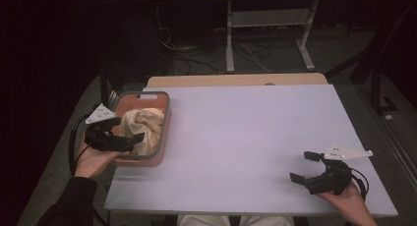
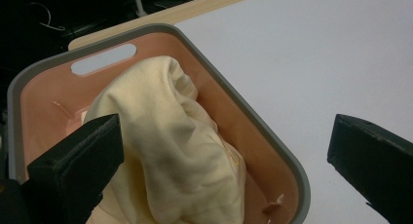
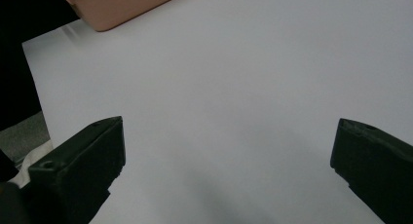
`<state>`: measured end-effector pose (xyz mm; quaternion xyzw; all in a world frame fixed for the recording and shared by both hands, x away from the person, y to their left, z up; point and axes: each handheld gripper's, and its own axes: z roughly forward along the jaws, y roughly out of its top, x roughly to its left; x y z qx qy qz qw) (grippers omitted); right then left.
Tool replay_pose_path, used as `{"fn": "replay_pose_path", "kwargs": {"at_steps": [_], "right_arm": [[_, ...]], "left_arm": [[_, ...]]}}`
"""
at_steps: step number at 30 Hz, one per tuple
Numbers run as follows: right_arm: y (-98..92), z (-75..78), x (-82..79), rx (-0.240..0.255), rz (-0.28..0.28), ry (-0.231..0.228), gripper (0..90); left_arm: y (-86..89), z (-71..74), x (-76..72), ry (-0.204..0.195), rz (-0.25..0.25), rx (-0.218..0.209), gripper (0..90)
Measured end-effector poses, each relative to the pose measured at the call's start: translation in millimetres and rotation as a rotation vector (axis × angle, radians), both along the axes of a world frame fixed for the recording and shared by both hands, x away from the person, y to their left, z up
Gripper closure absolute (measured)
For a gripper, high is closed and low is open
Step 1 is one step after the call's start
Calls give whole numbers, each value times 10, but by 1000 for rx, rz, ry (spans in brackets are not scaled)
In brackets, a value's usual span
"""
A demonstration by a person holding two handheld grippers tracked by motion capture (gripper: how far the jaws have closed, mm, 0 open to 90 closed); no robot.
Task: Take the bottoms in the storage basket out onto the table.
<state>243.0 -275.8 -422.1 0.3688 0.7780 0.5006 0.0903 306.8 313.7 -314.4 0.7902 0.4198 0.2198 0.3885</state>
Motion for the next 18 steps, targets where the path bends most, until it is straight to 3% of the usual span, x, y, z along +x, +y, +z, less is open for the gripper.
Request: {"fn": "replay_pose_path", "kwargs": {"at_steps": [8,18], "right_arm": [[3,-1,0,-2,2,2,0],[7,-5,1,-4,4,1,0]], "left_arm": [[5,-7,74,4,-8,2,0],[108,33,207,12,17,3,0]]}}
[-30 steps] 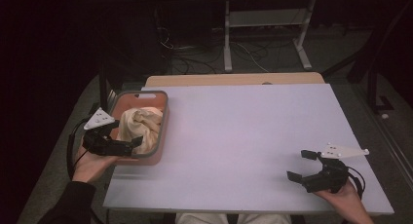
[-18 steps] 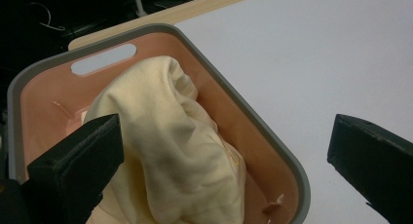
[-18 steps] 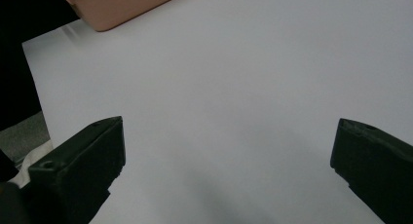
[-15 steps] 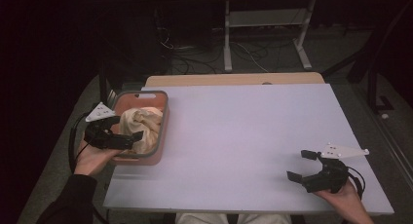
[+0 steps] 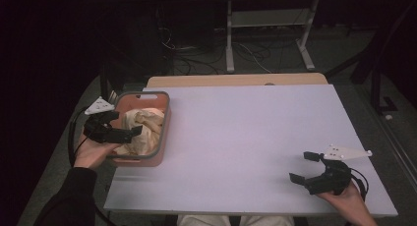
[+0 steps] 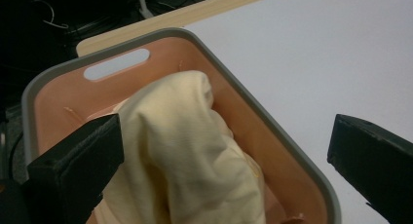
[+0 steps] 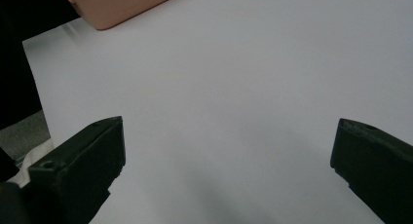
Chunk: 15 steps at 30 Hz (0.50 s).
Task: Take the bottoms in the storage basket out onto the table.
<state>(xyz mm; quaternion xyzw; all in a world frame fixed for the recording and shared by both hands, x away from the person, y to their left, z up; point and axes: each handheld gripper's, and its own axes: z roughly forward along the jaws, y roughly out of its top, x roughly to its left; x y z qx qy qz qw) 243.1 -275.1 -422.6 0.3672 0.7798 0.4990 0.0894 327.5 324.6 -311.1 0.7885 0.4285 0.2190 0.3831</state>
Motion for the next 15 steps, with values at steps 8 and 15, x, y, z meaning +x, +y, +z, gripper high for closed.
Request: {"fn": "replay_pose_path", "kwargs": {"at_steps": [8,15], "right_arm": [[2,-1,1,0,0,0,0],[-4,-2,2,1,-2,0,0]], "left_arm": [[104,-56,99,22,22,-20,0],[187,-127,168,33,49,-47,0]]}}
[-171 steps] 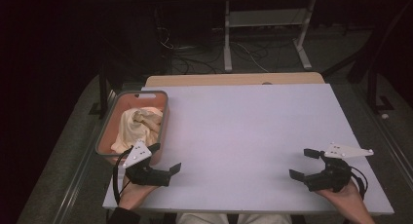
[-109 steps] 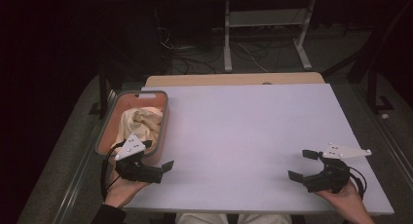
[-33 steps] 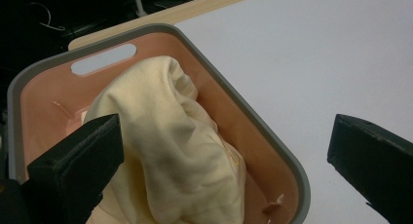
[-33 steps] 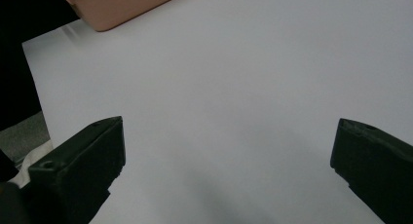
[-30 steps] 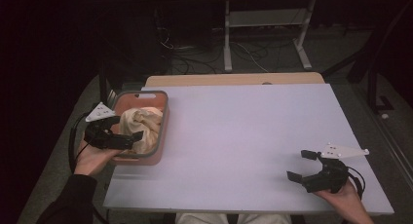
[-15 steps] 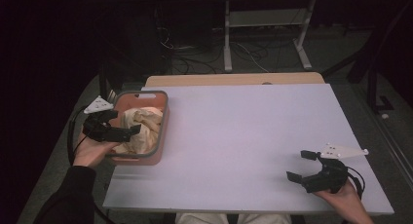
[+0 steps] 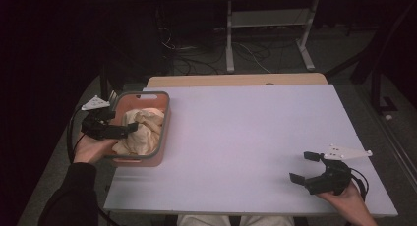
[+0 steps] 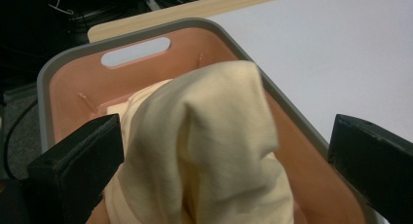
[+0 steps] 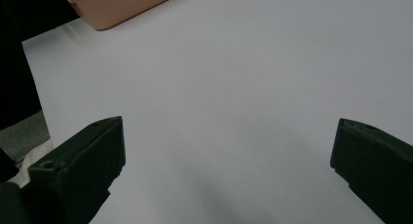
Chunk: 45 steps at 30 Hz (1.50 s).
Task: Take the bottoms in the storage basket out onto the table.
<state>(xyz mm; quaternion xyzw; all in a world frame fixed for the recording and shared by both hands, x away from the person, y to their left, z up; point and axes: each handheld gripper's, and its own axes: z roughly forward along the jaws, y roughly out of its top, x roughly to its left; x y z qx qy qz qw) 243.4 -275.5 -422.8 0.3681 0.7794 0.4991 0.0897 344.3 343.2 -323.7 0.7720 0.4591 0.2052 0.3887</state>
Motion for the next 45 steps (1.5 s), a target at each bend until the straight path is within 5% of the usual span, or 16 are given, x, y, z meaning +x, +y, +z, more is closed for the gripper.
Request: {"fn": "replay_pose_path", "kwargs": {"at_steps": [15,45], "right_arm": [[9,-2,-2,-5,4,3,0],[7,-4,1,-7,0,-1,0]], "left_arm": [[42,-106,115,41,1,-44,0],[-109,-377,342,88,35,-21,3]]}}
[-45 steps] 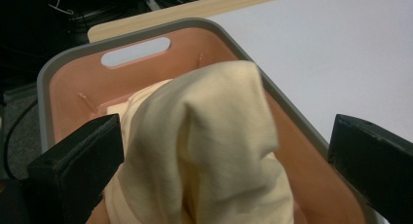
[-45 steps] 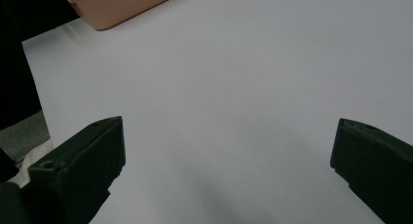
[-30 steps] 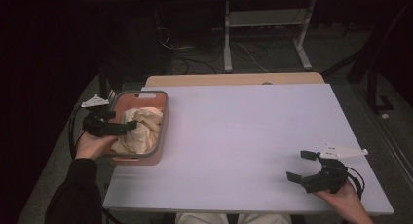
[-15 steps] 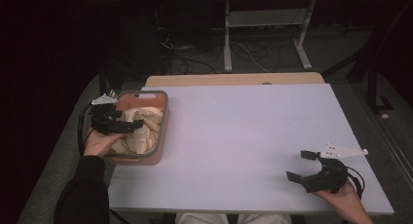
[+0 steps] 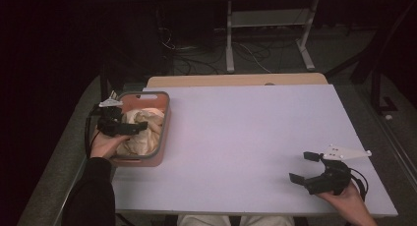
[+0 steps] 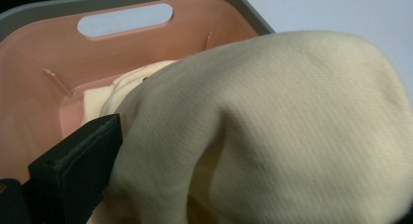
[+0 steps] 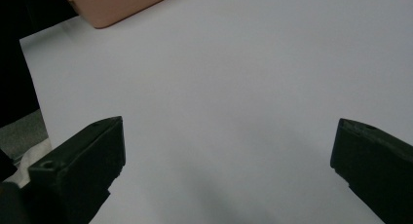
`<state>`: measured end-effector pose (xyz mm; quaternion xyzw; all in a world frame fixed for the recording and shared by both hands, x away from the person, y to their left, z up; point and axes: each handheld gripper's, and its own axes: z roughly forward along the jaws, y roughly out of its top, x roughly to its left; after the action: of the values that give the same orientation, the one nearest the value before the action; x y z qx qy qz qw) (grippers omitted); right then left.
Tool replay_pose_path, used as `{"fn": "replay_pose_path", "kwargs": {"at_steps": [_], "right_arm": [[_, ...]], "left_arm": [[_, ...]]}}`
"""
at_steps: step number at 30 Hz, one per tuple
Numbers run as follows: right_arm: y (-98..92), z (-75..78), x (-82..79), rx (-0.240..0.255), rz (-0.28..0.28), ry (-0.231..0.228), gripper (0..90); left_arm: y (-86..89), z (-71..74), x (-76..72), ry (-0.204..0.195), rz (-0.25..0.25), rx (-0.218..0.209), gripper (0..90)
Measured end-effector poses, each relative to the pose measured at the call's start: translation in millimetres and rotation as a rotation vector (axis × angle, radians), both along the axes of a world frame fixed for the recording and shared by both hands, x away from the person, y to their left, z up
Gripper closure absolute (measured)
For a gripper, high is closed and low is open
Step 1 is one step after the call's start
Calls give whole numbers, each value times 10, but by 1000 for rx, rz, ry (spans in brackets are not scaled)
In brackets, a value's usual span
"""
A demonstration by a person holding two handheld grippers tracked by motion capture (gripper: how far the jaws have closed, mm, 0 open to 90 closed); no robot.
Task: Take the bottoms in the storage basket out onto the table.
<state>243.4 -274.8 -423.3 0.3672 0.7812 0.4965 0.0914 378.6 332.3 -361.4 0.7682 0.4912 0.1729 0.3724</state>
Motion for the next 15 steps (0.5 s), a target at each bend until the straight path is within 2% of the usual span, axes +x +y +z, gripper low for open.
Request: {"fn": "replay_pose_path", "kwargs": {"at_steps": [4,7,8,9,11,12,15], "right_arm": [[-4,3,0,4,-1,-1,0],[-9,7,-3,11,-3,2,0],[-9,7,-3,11,-3,2,0],[-11,7,-3,14,-3,3,0],[-10,7,-2,14,-3,3,0],[-11,7,1,14,-2,5,0],[-8,8,0,14,-1,6,0]], "left_arm": [[-3,9,-2,-7,7,11,75],[7,11,-4,1,7,4,149],[9,13,-4,4,7,5,149],[8,18,-6,7,8,8,211],[7,35,-9,8,7,21,243],[9,42,-11,6,5,26,312],[14,50,-10,5,17,42,424]]}}
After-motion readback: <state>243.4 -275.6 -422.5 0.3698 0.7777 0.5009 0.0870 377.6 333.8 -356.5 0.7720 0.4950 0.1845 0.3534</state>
